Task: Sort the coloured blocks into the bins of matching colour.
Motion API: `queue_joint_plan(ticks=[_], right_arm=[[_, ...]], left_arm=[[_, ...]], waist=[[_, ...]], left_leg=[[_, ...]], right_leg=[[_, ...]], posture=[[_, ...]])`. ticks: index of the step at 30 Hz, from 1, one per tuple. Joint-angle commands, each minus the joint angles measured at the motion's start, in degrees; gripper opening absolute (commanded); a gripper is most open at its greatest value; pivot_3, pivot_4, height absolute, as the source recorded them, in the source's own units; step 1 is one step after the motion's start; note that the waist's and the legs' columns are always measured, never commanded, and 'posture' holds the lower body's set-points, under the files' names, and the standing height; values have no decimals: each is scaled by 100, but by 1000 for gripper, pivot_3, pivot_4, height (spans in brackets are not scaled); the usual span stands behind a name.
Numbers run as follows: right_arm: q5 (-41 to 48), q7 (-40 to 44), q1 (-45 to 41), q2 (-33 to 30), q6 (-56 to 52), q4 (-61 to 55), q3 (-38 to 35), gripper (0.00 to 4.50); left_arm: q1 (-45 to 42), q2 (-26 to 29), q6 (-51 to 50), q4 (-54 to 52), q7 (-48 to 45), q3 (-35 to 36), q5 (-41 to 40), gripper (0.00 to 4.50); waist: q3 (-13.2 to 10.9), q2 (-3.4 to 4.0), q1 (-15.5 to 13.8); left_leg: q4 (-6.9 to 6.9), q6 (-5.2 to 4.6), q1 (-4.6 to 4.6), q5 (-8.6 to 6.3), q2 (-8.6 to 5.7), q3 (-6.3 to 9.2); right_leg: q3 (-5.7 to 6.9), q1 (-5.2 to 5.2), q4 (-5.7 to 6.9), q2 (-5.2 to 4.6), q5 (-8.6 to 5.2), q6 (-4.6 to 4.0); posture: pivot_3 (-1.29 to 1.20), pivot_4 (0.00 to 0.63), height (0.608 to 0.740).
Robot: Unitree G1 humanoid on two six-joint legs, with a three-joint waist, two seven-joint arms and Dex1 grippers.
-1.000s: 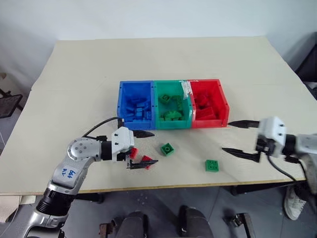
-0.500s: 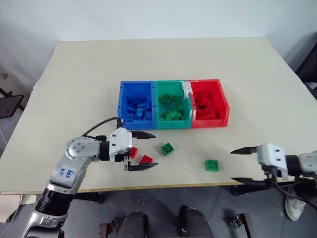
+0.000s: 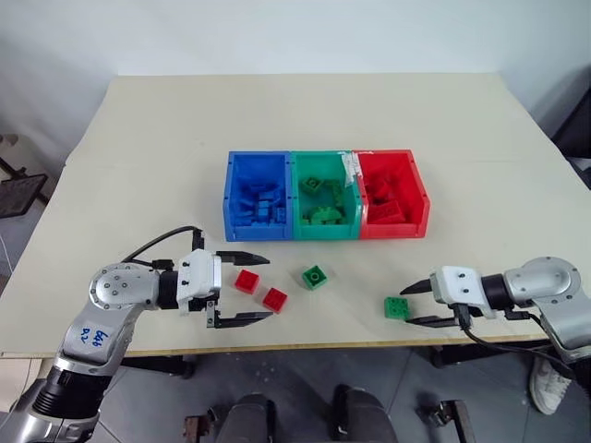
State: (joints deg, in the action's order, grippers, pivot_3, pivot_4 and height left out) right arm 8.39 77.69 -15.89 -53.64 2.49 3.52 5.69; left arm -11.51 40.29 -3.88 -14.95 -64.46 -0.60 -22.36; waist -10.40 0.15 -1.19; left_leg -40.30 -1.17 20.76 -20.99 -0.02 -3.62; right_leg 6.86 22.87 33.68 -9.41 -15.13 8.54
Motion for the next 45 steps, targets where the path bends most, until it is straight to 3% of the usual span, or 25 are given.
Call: queue_joint_plan(ticks=[1, 5, 10, 15, 20, 24, 28, 31, 36, 43, 45], right_arm=[[35, -140, -90, 115, 18, 38, -43, 1306], [626, -256, -265, 460, -237, -211, -291, 40], [1172, -1341, -1647, 1326, -2129, -601, -326, 40], [793, -1074, -1982, 1195, -2085, -346, 32, 40], [927, -660, -1521, 759, -2249, -700, -8, 1578], [970, -742, -871, 445, -2419, -1095, -261, 2920], [1509, -704, -25, 48, -3237, -2130, -533, 4336], [1788, -1137, 393, 181, -3723, -2732, -655, 4469], [1214, -2110, 681, 588, -3579, -2624, -513, 4469], [916, -2385, 859, 791, -3507, -2453, -74, 4469], [973, -2335, 860, 798, -3484, -2499, -67, 4075]], left_arm=[[107, 28, 29, -198, -47, 85, -149, 4500], [203, 74, -106, -224, 37, 157, -165, 4500], [342, 79, -234, 28, 486, 709, -194, 4500], [607, 165, -226, -87, 522, 906, -170, 4500], [695, 176, -391, -342, 459, 834, -270, 4500], [501, 56, -491, -458, 408, 493, -234, 4500], [286, -31, -579, -411, 341, 248, -262, 4500], [93, -127, -485, -298, 293, 82, -176, 4500], [-92, -188, -437, -246, 151, -110, -156, 4500], [-226, -160, -373, -145, 38, -148, -110, 4500], [-251, -144, -378, -131, 29, -123, -125, 4500]], waist=[[0, 0, 8], [0, 1, 14], [-9, 15, 135], [-8, 18, 48], [-8, 18, -28], [-8, 17, -31], [-9, 17, -23], [-9, 17, -1], [-9, 17, -11], [-8, 17, -21], [-8, 17, -17]], left_leg=[[4, 1, -7, -1, 2, 0], [15, 2, -15, -2, 3, 2], [15, 2, -19, -2, 7, 30], [25, 14, -13, -16, 10, 65], [16, 3, 52, -30, -9, 65], [19, 2, 50, -31, -4, 49], [11, 0, 44, -25, 3, 28], [6, -1, 31, -12, 7, 6], [5, -2, 18, -8, 6, 5], [6, -2, 32, -9, 5, -4], [6, -2, 32, -9, 5, -7]], right_leg=[[-1, -3, 0, 0, 0, 0], [-1, -5, -2, 0, 0, 0], [-7, -4, 1, 0, 1, -2], [34, -1, 21, 0, 1, -2], [66, 38, 16, -5, 3, 2], [78, 37, 9, -5, 4, 5], [74, 36, 8, -5, 4, 5], [58, 29, 4, -4, 4, 2], [32, 29, 4, -5, 9, -6], [47, 39, 6, -4, 9, -5], [46, 38, 3, -4, 9, -5]], posture=[[0, 150, 740], [0, 150, 740], [0, 150, 740], [0, 150, 740], [0, 150, 740], [0, 150, 740], [0, 150, 740], [0, 150, 740], [0, 150, 740], [0, 150, 740], [0, 150, 740]])
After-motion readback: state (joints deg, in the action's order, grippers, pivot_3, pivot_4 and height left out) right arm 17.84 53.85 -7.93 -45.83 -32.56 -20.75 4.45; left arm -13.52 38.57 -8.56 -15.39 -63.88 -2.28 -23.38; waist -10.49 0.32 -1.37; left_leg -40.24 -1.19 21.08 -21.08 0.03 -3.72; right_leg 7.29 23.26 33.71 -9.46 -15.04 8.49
